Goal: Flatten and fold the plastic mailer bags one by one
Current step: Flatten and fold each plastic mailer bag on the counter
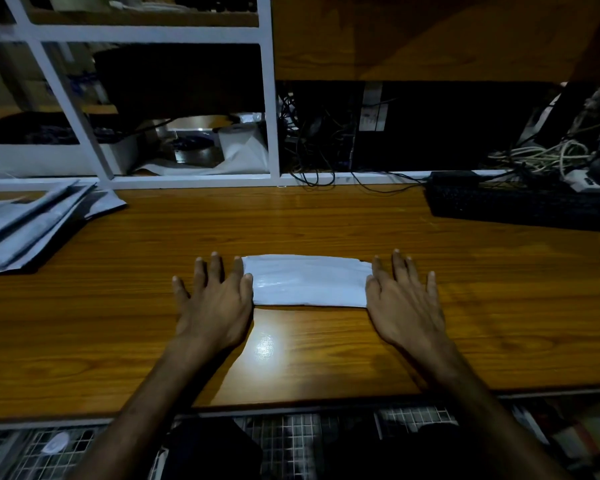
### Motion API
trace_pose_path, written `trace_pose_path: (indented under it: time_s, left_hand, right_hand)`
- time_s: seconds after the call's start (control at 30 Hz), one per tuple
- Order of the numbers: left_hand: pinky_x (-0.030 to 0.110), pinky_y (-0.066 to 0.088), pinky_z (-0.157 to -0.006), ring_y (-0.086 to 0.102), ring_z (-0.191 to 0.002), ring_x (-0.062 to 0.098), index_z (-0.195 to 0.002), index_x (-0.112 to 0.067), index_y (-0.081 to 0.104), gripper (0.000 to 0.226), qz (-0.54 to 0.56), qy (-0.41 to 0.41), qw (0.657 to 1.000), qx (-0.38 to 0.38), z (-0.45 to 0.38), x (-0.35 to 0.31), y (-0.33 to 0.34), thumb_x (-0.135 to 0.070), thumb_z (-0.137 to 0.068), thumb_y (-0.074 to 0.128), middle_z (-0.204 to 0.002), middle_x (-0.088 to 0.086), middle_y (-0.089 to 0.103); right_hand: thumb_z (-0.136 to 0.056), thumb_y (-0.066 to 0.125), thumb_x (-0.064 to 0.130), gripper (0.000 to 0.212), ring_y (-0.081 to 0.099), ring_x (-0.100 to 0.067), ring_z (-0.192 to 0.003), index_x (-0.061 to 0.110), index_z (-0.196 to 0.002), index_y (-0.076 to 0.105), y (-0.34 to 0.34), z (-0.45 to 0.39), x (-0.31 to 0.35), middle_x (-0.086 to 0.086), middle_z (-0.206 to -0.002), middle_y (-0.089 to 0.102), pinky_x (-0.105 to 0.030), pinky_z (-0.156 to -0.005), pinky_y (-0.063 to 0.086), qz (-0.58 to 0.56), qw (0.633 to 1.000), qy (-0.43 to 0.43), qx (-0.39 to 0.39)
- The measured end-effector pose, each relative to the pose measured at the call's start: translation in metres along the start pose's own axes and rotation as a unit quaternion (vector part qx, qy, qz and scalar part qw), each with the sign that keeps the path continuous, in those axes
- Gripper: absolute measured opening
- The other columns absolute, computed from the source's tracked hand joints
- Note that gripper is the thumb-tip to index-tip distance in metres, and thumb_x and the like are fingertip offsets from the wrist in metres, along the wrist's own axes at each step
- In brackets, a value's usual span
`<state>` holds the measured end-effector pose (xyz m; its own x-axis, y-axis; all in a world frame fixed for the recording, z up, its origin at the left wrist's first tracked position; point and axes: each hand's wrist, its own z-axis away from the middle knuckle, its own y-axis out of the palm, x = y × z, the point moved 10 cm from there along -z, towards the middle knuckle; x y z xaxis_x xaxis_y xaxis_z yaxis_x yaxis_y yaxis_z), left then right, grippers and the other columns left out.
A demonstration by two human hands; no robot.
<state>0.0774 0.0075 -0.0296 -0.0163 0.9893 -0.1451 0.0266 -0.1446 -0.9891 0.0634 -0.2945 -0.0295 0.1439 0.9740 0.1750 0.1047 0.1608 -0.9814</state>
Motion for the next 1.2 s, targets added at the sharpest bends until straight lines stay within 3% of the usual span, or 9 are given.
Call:
trace_pose_path:
  time_s: [0.23, 0.47, 0.63, 0.7, 0.8, 0.9, 1.03, 1.2]
  left_hand:
    - [0.068, 0.000, -0.123, -0.003, -0.160, 0.035, -0.165, -0.029, 0.014, 0.063, 0.019, 0.002, 1.000, -0.017, 0.006, 0.011, -0.003, -0.053, -0.107, 0.004, -0.174, 0.009, 0.004]
    - [0.065, 0.014, -0.124, 0.020, -0.156, 0.035, -0.154, -0.023, 0.044, 0.063, 0.072, 0.016, 0.993, -0.094, 0.019, 0.014, -0.025, -0.052, -0.107, 0.013, -0.167, 0.011, 0.031]
    - [0.058, 0.018, -0.126, 0.038, -0.148, 0.026, -0.139, -0.022, 0.062, 0.042, 0.127, 0.064, 0.980, -0.140, 0.013, -0.030, -0.049, -0.042, -0.108, 0.042, -0.157, 0.007, 0.049]
    - [0.052, 0.017, -0.126, 0.038, -0.148, 0.025, -0.139, -0.023, 0.062, 0.040, 0.108, 0.108, 0.981, -0.120, 0.006, -0.061, -0.048, -0.040, -0.108, 0.043, -0.156, 0.005, 0.049]
    - [0.048, 0.027, -0.120, 0.048, -0.138, 0.026, -0.121, -0.021, 0.071, 0.034, 0.081, 0.179, 0.975, -0.100, 0.000, -0.101, -0.039, -0.034, -0.107, 0.043, -0.144, 0.008, 0.061]
    - [0.048, 0.027, -0.120, 0.054, -0.130, 0.026, -0.125, -0.017, 0.069, 0.037, 0.105, 0.200, 0.970, -0.087, -0.004, -0.116, -0.028, -0.030, -0.106, 0.039, -0.133, 0.009, 0.067]
    - [0.047, 0.025, -0.123, 0.048, -0.139, 0.025, -0.143, -0.017, 0.056, 0.045, 0.046, 0.209, 0.973, -0.080, -0.008, -0.116, -0.006, -0.037, -0.110, 0.034, -0.145, 0.006, 0.059]
    - [0.053, 0.019, -0.125, 0.031, -0.153, 0.024, -0.158, -0.018, 0.038, 0.056, -0.013, 0.199, 0.978, -0.067, -0.009, -0.114, 0.004, -0.046, -0.110, 0.029, -0.162, 0.004, 0.042]
  right_hand:
    - [-0.110, 0.018, 0.045, 0.057, 0.005, -0.029, -0.159, 0.029, -0.164, 0.019, -0.008, 0.004, -0.020, -0.010, -0.173, 0.006, -0.056, -0.126, 0.004, 0.002, 1.000, 0.005, -0.012]
    - [-0.109, 0.039, 0.033, 0.040, 0.038, -0.026, -0.148, 0.016, -0.140, 0.059, -0.032, 0.009, -0.011, -0.012, -0.156, 0.046, -0.051, -0.125, 0.017, -0.065, 0.991, -0.020, -0.117]
    - [-0.109, 0.043, 0.030, 0.035, 0.055, -0.019, -0.131, 0.015, -0.131, 0.067, -0.049, 0.008, 0.036, -0.004, -0.142, 0.062, -0.043, -0.123, 0.023, -0.137, 0.979, -0.088, -0.124]
    - [-0.109, 0.044, 0.028, 0.034, 0.055, -0.017, -0.131, 0.015, -0.132, 0.065, -0.048, 0.008, 0.065, -0.003, -0.141, 0.063, -0.040, -0.123, 0.023, -0.141, 0.976, -0.129, -0.106]
    - [-0.109, 0.043, 0.028, 0.035, 0.054, -0.018, -0.133, 0.016, -0.133, 0.065, -0.035, 0.003, 0.101, -0.003, -0.142, 0.062, -0.040, -0.123, 0.024, -0.129, 0.974, -0.174, -0.071]
    - [-0.106, 0.044, 0.025, 0.035, 0.053, -0.020, -0.135, 0.019, -0.134, 0.064, -0.020, -0.004, 0.112, -0.003, -0.143, 0.062, -0.043, -0.122, 0.025, -0.128, 0.972, -0.189, -0.058]
    - [-0.103, 0.043, 0.035, 0.040, 0.047, -0.017, -0.141, 0.025, -0.140, 0.056, 0.002, -0.008, 0.109, 0.003, -0.146, 0.058, -0.043, -0.121, 0.027, -0.064, 0.978, -0.193, -0.053]
    - [-0.093, 0.007, 0.046, 0.075, 0.042, -0.020, -0.147, 0.021, -0.147, 0.052, 0.005, -0.006, 0.107, 0.000, -0.153, 0.054, -0.045, -0.121, 0.028, -0.023, 0.981, -0.188, -0.044]
